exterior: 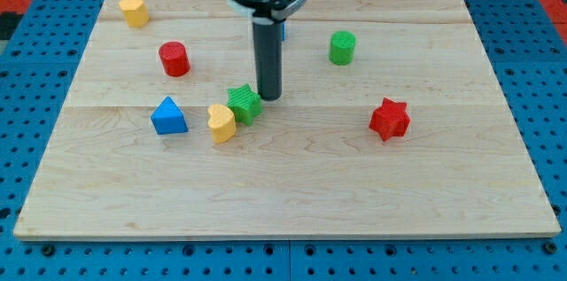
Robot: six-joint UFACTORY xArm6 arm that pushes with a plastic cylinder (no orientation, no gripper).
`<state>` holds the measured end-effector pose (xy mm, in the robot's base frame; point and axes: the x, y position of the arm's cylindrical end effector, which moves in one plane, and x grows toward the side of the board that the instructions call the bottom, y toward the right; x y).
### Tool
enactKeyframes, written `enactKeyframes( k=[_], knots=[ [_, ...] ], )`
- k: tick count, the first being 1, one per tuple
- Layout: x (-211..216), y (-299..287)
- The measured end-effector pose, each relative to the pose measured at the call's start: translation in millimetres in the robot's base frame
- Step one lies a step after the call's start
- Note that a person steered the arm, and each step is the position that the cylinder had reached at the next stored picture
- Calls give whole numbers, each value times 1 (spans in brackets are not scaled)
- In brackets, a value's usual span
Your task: Push the green circle a bit up
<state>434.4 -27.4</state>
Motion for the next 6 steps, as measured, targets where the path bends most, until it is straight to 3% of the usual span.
enactKeyframes(
  k=[2, 3, 5, 6],
  knots=[
    [12, -7],
    [0, 49],
    [-49, 129],
    [-80, 124]
  ],
)
